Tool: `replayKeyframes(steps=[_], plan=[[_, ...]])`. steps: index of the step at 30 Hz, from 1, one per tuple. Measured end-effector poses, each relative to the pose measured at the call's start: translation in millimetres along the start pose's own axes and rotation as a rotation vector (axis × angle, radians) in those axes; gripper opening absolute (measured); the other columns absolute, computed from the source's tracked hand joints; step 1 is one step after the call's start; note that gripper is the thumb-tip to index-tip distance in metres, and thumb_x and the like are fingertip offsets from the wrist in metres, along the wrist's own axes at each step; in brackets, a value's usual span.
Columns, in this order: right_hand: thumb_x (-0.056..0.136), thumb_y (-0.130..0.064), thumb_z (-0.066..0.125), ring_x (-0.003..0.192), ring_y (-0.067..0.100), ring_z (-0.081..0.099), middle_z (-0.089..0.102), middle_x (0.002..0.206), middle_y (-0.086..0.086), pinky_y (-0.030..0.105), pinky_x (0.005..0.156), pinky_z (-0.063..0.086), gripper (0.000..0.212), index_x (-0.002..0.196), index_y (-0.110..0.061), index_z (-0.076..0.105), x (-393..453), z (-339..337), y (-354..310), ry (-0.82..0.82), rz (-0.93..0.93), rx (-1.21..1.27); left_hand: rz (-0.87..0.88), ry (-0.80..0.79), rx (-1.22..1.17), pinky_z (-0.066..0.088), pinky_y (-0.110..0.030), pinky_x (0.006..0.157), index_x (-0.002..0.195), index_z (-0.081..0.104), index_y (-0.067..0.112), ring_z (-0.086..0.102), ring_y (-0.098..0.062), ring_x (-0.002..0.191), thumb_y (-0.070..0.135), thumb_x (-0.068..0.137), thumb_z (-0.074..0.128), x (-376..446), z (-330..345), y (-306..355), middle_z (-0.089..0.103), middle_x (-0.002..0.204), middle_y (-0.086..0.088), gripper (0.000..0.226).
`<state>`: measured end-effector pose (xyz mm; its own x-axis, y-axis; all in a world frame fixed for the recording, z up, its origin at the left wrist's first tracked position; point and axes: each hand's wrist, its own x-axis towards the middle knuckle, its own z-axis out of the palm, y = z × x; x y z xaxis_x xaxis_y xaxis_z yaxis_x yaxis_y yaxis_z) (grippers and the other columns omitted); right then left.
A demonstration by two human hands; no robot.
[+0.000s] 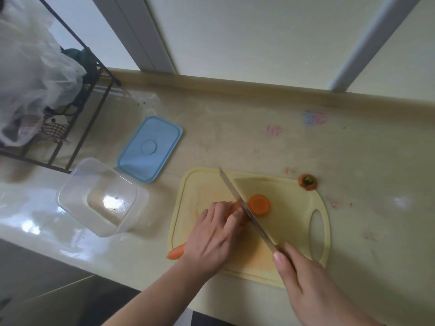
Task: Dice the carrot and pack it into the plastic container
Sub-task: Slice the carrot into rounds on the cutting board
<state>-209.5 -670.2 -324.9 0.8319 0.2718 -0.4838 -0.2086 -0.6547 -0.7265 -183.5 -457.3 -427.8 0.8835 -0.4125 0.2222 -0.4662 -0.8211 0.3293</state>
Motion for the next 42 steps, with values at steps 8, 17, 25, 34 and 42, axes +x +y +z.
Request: replayKeyframes(steps=[8, 17, 25, 34, 42], plan=[[0.086, -0.068, 0.012, 0.065, 0.014, 0.056, 0.060, 0.082, -0.005, 0.036, 0.061, 0.041, 0.040, 0.085, -0.042, 0.042, 6, 8, 9, 0.033, -0.062, 0.013, 0.011, -0.001, -0.013, 0.056, -0.042, 0.072, 0.128, 0.042, 0.010, 0.057, -0.032, 0.092, 0.027, 0.104, 0.045, 3, -1, -1, 0.043, 0.117, -0.011, 0.029], [0.091, -0.061, 0.015, 0.071, 0.011, 0.056, 0.058, 0.076, -0.002, 0.038, 0.071, 0.047, 0.046, 0.086, -0.028, 0.045, 22, 11, -1, 0.009, -0.035, -0.045, -0.015, -0.001, -0.027, 0.056, -0.044, 0.071, 0.125, 0.043, 0.010, 0.059, -0.034, 0.089, 0.032, 0.106, 0.042, 5, -5, 1, 0.041, 0.115, -0.010, 0.030], [0.084, -0.066, 0.021, 0.058, 0.008, 0.049, 0.053, 0.060, -0.006, 0.037, 0.064, 0.046, 0.049, 0.076, -0.024, 0.047, 24, 0, -3, 0.025, 0.013, 0.056, -0.110, -0.022, -0.103, 0.057, -0.046, 0.074, 0.126, 0.044, 0.014, 0.060, -0.032, 0.091, 0.032, 0.100, 0.049, 4, -13, 7, 0.044, 0.124, -0.011, 0.032], [0.081, -0.065, 0.017, 0.053, 0.007, 0.050, 0.057, 0.061, -0.014, 0.021, 0.053, 0.035, 0.045, 0.087, -0.033, 0.048, -19, -13, -18, -0.007, -0.046, -0.023, -0.111, -0.057, -0.110, 0.055, -0.051, 0.082, 0.129, 0.042, 0.016, 0.060, -0.036, 0.104, 0.033, 0.104, 0.042, 1, -10, 6, 0.051, 0.131, -0.016, 0.031], [0.084, -0.058, 0.019, 0.057, 0.006, 0.052, 0.055, 0.063, -0.016, 0.019, 0.053, 0.033, 0.041, 0.087, -0.029, 0.048, -25, -17, -19, -0.024, 0.004, -0.032, -0.074, -0.070, -0.080, 0.053, -0.051, 0.082, 0.127, 0.046, 0.013, 0.058, -0.036, 0.103, 0.030, 0.107, 0.037, -2, -8, 6, 0.048, 0.129, -0.016, 0.028]])
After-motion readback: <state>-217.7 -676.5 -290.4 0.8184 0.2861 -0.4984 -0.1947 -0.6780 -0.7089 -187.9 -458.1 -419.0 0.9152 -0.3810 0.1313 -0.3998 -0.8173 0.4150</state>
